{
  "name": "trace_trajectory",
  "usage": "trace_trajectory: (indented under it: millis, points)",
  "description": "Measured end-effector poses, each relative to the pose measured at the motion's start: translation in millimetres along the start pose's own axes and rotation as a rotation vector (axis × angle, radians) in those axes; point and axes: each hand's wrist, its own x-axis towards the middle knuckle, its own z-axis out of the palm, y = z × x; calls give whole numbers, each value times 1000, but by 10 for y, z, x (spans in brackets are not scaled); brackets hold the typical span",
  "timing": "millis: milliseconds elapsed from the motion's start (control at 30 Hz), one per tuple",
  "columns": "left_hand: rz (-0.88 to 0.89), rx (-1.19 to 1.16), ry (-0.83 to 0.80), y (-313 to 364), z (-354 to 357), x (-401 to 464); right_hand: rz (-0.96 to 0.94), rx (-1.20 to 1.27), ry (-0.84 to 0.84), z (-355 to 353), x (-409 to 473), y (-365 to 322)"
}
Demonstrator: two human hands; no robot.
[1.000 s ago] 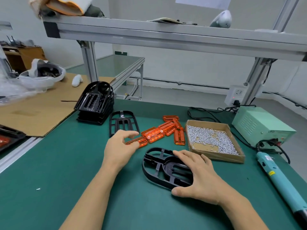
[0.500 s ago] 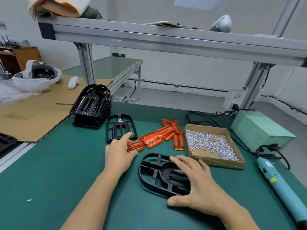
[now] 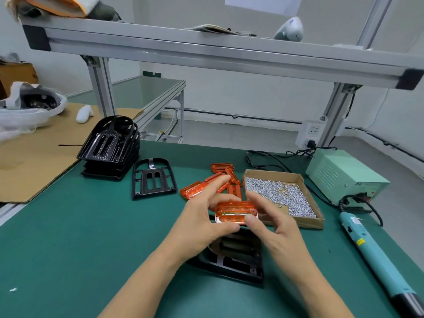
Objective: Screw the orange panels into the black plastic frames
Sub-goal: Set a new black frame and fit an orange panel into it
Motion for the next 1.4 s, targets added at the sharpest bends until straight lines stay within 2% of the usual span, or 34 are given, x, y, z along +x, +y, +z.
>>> trace_trajectory:
  millis: [333, 500, 600, 767, 867, 1033, 1400]
  points:
    - [27, -44, 113, -41, 103, -26, 44, 360, 7, -58, -9, 46]
    - [-2, -57, 150, -54, 95, -49, 63, 440, -1, -52, -3, 52]
    - [-20, -15, 132, -58, 53, -63, 72, 355, -19, -92, -9, 42]
    - [-60, 28, 91, -83, -3, -96, 24, -26, -48, -179, -33, 36]
    - [-84, 55, 45, -108, -17, -103, 11, -156, -92, -215, -43, 33]
    - [-162, 151, -105, -163, -94, -105, 145, -217, -172, -323, -52, 39]
    - [-245, 265, -148, -216, -107, -111, 175, -281, -195, -252, -45, 93]
